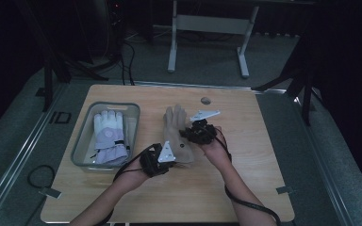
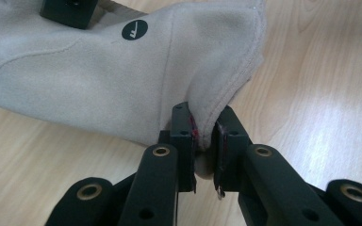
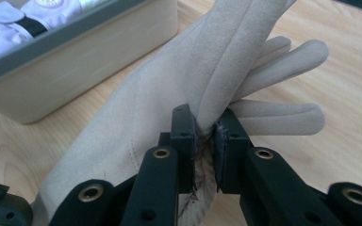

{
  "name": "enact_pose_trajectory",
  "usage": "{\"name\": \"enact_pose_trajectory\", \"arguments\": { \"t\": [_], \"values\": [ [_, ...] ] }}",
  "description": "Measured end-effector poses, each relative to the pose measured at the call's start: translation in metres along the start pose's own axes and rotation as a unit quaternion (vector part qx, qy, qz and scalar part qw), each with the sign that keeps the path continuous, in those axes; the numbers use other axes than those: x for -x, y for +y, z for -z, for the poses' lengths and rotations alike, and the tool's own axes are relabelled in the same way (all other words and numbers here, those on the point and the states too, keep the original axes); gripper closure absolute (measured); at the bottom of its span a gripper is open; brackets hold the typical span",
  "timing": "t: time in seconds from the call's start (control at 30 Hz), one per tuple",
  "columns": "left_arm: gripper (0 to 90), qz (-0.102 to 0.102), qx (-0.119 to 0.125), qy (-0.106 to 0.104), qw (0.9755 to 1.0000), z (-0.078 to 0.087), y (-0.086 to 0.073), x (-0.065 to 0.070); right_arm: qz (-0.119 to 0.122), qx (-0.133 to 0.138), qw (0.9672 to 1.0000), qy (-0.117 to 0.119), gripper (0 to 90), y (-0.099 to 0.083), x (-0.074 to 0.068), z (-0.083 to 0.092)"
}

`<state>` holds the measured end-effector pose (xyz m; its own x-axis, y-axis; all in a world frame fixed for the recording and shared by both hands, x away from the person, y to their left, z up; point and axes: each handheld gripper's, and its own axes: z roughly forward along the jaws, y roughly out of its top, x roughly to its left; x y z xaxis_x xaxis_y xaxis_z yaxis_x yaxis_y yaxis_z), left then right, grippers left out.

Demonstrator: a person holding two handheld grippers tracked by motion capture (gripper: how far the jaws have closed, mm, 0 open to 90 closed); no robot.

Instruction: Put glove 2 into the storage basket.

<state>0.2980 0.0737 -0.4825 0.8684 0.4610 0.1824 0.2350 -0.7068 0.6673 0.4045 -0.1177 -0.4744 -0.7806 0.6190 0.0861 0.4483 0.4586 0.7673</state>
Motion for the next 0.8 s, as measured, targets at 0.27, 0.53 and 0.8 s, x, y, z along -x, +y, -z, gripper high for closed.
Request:
{"name": "enact_pose_trajectory", "arguments": {
  "t": [0.27,0.53,0.8],
  "values": [
    [80.9,0.006,-0.001,0.020,0.9998,0.021,-0.008,-0.011,0.015,0.012,0.9997,0.011,80.3,0.030,-0.016,-0.006],
    [80.9,0.015,-0.001,0.041,0.9991,0.046,-0.018,-0.022,0.025,0.020,0.9992,0.023,80.3,0.051,-0.029,-0.016],
    [80.9,0.025,-0.010,0.061,0.9978,0.071,-0.032,-0.035,0.040,0.032,0.9979,0.040,80.2,0.080,-0.051,-0.037]
  ]
}}
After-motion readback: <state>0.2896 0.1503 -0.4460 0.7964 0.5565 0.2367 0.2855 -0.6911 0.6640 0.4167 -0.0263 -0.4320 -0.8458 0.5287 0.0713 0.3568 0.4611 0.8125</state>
